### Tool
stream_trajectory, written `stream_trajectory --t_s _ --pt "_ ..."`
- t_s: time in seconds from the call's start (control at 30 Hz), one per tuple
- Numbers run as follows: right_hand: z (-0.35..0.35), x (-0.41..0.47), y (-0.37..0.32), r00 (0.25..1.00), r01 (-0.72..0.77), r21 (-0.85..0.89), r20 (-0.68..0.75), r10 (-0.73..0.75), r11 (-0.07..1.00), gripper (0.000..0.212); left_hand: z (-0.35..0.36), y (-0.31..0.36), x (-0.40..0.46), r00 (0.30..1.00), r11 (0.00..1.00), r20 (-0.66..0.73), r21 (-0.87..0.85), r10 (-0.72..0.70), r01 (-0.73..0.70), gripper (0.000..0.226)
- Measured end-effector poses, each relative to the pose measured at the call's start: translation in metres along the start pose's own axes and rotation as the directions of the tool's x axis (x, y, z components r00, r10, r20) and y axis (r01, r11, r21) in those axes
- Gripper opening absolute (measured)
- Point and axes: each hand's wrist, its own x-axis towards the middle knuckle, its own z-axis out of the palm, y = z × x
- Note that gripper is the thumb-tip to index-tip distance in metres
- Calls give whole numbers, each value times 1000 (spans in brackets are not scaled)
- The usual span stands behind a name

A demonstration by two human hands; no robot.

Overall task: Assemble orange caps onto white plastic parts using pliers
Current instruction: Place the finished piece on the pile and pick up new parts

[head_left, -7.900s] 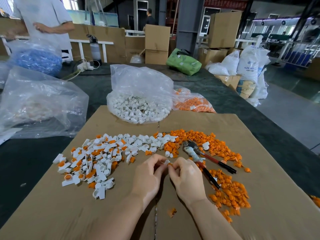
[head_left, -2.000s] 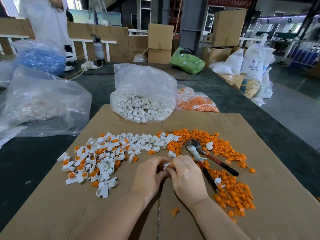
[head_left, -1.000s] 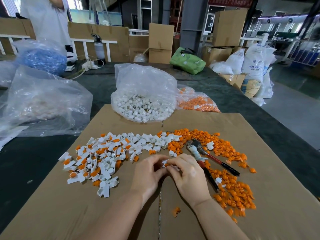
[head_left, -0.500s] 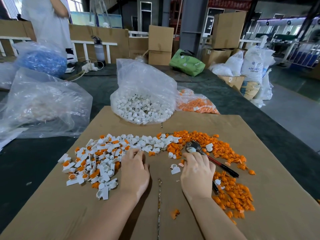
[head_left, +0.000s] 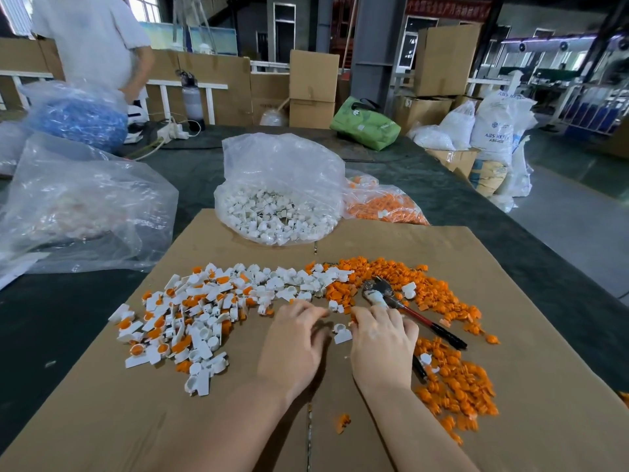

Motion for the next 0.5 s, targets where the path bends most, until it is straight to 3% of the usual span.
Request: stream_trajectory --t_s 0.2,0.37,0.5 --pt "-2 0 0 999 -24 52 25 23 998 23 13 5 3 991 997 131 69 -30 21 36" --pt "-5 -2 -3 994 22 137 -108 -7 990 29 7 1 3 986 965 46 -201 -163 168 26" --pt "-6 -4 -2 980 99 167 -187 -67 981 28 5 0 3 980 951 28 -239 -197 198 28"
